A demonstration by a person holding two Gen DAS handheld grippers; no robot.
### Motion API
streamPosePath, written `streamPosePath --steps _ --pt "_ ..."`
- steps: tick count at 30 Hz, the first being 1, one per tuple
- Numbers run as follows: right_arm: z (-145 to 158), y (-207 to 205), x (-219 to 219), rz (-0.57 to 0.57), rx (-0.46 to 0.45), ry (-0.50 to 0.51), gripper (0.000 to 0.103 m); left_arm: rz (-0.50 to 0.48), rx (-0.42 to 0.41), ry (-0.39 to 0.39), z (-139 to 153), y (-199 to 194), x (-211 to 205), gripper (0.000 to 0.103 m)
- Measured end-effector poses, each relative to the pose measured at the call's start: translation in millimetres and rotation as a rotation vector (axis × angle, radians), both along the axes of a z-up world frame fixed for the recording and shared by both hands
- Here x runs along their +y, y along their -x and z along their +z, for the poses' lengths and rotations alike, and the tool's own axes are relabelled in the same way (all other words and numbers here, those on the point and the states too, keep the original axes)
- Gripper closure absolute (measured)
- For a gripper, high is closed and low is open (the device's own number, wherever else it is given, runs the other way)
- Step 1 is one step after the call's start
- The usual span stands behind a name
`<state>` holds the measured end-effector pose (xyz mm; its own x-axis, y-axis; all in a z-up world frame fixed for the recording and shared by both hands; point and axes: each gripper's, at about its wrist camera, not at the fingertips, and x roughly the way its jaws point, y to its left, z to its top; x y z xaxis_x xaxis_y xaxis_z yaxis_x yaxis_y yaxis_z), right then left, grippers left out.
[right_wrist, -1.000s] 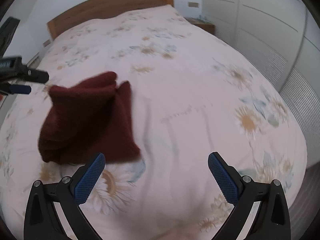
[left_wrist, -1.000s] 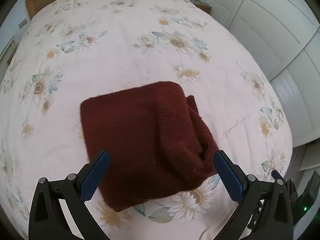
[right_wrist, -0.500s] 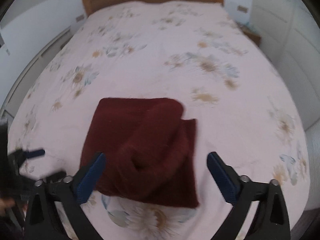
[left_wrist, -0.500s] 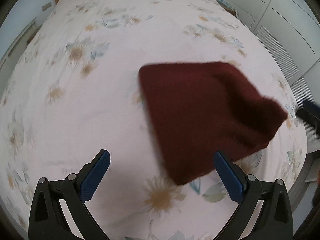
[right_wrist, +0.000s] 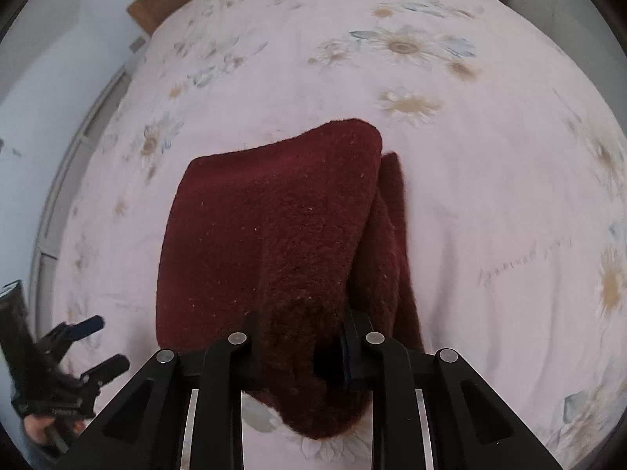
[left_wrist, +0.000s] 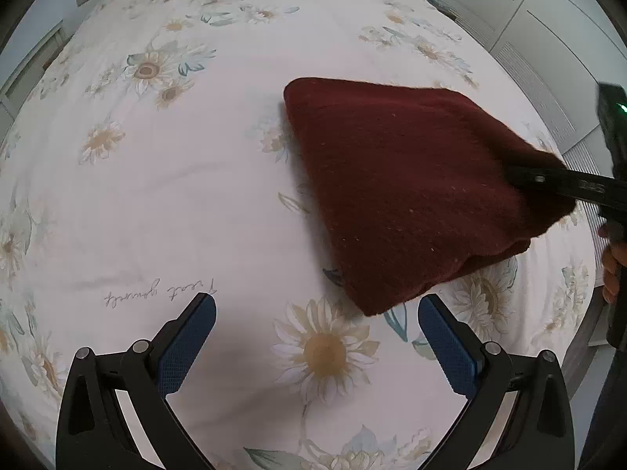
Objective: Fold small clothes
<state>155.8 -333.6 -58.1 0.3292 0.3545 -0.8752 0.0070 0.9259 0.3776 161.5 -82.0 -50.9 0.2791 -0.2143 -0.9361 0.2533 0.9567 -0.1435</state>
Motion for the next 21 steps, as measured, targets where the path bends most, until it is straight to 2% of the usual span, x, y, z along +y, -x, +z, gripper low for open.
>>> streamPosePath --steps 3,7,11,14,17,21 --pt "-27 12 -15 -0.037 0.046 -0.009 0.079 -0.009 0.009 0.032 -1 1 -3 0.001" --pt "-55 25 -23 -0.076 0.077 0.009 0.080 -0.038 0.023 0.022 -5 4 -11 0.001" --pt "-55 27 -23 -0.090 0.063 0.008 0.079 -0.052 0.029 0.005 -11 6 -17 0.001" --pt "-48 25 -23 -0.091 0.054 0.012 0.074 -0.052 0.031 0.001 -14 6 -19 0.001" --pt "-38 26 -20 -0.087 0.043 0.043 0.066 -0.047 0.028 -0.004 -15 4 -21 0.001" --pt "-20 30 -12 -0.069 0.013 0.171 0.038 -0.042 -0.002 -0.023 -12 2 -22 0.001"
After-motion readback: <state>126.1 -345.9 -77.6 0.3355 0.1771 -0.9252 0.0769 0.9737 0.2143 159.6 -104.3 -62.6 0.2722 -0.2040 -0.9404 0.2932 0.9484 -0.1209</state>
